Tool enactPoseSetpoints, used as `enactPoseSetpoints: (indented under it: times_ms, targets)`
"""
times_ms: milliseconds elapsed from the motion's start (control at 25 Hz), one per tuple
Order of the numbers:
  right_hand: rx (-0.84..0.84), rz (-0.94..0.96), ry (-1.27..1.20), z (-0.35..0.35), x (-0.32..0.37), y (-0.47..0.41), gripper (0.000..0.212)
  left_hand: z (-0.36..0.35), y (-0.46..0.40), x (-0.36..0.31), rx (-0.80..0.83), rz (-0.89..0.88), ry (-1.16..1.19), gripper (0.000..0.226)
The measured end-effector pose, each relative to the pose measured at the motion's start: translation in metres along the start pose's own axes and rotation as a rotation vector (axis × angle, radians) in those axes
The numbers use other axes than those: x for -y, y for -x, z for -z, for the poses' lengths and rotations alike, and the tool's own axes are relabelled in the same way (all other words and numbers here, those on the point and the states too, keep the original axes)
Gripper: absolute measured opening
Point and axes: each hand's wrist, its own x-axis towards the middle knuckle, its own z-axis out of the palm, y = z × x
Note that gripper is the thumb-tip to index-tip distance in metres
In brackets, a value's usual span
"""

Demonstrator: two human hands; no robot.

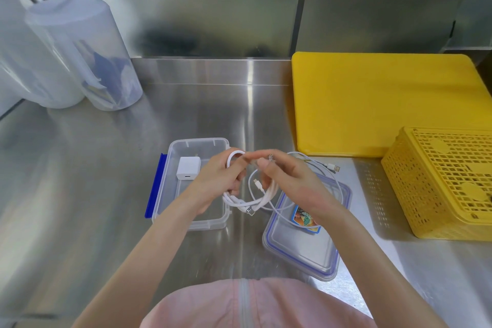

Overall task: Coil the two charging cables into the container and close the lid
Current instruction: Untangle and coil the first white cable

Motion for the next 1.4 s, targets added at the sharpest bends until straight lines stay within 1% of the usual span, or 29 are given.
enactPoseSetpoints:
  times_ms: [40, 120, 200, 320, 400, 480, 560, 640, 800, 880, 1000, 1120, 1280, 1360, 1400]
  targets:
    - [-0.048, 0.005, 0.021, -0.001, 0.000, -0.001, 0.021, 0.001, 0.000, 0.000, 0.004, 0.004, 0.003, 0.020]
    - [-0.205, 0.008, 0.099, 0.000, -0.004, -0.003, 0.021, 0.005, 0.001, 0.000, 0.029, 0.011, 0.037, 0.022]
    - [-0.339, -0.031, 0.085, 0.003, -0.005, -0.005, 0.022, 0.009, 0.002, 0.000, 0.063, 0.007, 0.078, 0.023]
    - [-0.409, -0.095, -0.067, 0.010, -0.005, -0.005, 0.027, 0.014, 0.002, -0.001, 0.082, -0.017, 0.012, 0.021]
    - [-0.454, -0.111, -0.102, 0.014, -0.005, -0.005, 0.029, 0.016, 0.001, 0.000, 0.085, -0.035, -0.053, 0.015]
    - [-0.468, -0.109, -0.129, 0.015, -0.007, -0.005, 0.028, 0.017, 0.000, 0.003, 0.078, -0.038, -0.075, 0.015]
    - [-0.430, -0.127, -0.165, 0.016, -0.009, -0.005, 0.024, 0.015, -0.001, 0.006, 0.057, -0.038, -0.075, 0.016]
    - [-0.335, -0.161, -0.175, 0.017, -0.011, -0.004, 0.017, 0.016, -0.001, 0.009, 0.006, -0.042, 0.003, 0.015]
    - [-0.156, -0.246, -0.118, 0.013, -0.020, -0.002, 0.012, 0.024, 0.000, 0.011, -0.048, -0.012, 0.361, 0.013]
    - [-0.115, -0.261, -0.111, 0.006, -0.021, -0.003, 0.011, 0.023, 0.001, 0.011, -0.057, -0.026, 0.377, 0.013]
    - [-0.056, -0.248, -0.088, -0.002, -0.022, -0.005, 0.019, 0.019, 0.002, 0.009, -0.051, -0.056, 0.382, 0.012]
    - [-0.030, -0.258, -0.068, -0.006, -0.025, -0.007, 0.027, 0.019, 0.001, 0.009, -0.015, -0.059, 0.461, 0.011]
    - [-0.038, -0.297, -0.103, -0.012, -0.027, -0.009, 0.013, 0.023, 0.000, 0.012, 0.015, -0.014, 0.593, 0.013]
    - [-0.048, -0.290, -0.073, -0.015, -0.027, -0.011, 0.008, 0.024, -0.001, 0.014, -0.039, 0.027, 0.572, 0.014]
    - [-0.050, -0.286, -0.058, -0.016, -0.027, -0.012, 0.010, 0.024, -0.001, 0.016, -0.085, 0.050, 0.535, 0.014]
